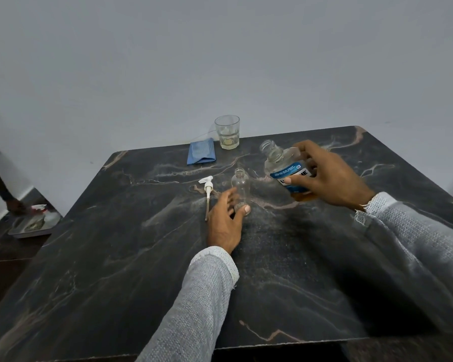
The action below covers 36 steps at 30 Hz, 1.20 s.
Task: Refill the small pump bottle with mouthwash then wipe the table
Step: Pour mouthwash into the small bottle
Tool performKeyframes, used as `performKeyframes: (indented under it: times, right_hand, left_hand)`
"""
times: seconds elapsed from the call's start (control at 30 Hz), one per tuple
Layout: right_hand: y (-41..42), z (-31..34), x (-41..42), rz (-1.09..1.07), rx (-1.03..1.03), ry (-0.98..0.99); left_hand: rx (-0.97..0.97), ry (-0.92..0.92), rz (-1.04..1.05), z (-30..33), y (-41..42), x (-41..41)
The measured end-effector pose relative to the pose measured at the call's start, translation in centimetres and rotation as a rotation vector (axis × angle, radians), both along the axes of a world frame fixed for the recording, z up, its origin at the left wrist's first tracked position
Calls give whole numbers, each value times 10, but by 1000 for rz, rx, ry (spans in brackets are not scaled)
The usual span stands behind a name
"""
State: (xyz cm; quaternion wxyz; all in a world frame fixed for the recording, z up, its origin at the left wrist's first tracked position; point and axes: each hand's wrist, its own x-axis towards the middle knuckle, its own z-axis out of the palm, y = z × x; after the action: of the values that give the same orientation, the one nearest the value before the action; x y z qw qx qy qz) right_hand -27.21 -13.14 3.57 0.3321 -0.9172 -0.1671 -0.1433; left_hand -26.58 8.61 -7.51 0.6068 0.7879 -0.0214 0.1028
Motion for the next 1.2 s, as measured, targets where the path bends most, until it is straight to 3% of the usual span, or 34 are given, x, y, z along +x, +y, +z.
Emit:
performKeyframes:
  times: [0.57,1.2]
  right_hand:
    - [8,9,24,16,-323,-138]
    - [9,16,23,25,-434,-192]
  left_hand:
    - [14,-18,7,-2,-1,0]
    - [25,-26,-28,1,-1,-4]
